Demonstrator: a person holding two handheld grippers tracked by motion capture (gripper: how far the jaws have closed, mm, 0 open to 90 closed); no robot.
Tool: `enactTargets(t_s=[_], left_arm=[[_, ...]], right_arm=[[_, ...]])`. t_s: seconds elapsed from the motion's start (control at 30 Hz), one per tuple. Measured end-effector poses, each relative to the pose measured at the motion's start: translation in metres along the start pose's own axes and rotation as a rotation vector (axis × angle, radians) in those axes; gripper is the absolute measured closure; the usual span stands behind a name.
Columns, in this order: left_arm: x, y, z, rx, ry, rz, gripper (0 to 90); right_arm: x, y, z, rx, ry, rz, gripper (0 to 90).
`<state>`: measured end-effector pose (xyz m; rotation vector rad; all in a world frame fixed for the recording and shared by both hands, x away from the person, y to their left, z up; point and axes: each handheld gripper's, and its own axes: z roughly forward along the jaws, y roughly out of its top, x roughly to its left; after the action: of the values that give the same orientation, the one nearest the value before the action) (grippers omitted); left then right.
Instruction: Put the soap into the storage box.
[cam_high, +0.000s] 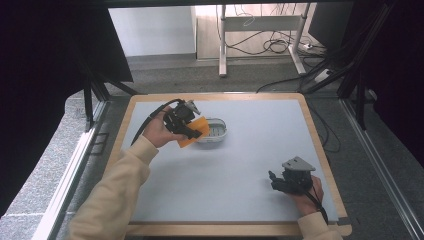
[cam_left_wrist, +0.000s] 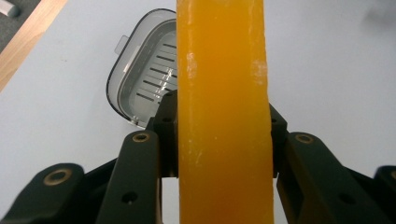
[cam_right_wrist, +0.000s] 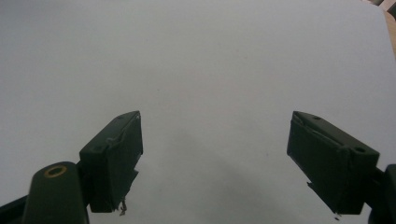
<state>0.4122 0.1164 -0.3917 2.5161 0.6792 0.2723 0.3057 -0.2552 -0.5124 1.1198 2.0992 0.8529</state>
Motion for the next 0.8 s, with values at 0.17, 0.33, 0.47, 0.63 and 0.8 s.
enactTargets(t_s=[0.17, 0.33, 0.47, 0.63, 0.8], left_arm=[[0.001, 0.002, 0.004, -0.002, -0.004, 0.003, 61.9], [0.002, 0.007, 0.009, -0.002, -0.011, 0.013, 61.9], [0.004, 0.010, 0.012, -0.017, -0.041, 0.028, 61.9], [0.008, 0.012, 0.020, -0.018, -0.063, 0.031, 61.9], [0.011, 0.015, 0.027, -0.009, -0.067, 0.051, 61.9]], right_arm=[[0.000, 0.000, 0.000, -0.001, -0.001, -0.001, 18.6], [0.000, 0.000, 0.000, -0.003, -0.001, -0.005, 18.6], [0.000, 0.000, 0.000, -0.002, -0.002, -0.003, 18.6], [0.000, 0.000, 0.000, -0.003, -0.001, -0.004, 18.6], [0.000, 0.000, 0.001, 0.001, 0.000, -0.004, 18.6]])
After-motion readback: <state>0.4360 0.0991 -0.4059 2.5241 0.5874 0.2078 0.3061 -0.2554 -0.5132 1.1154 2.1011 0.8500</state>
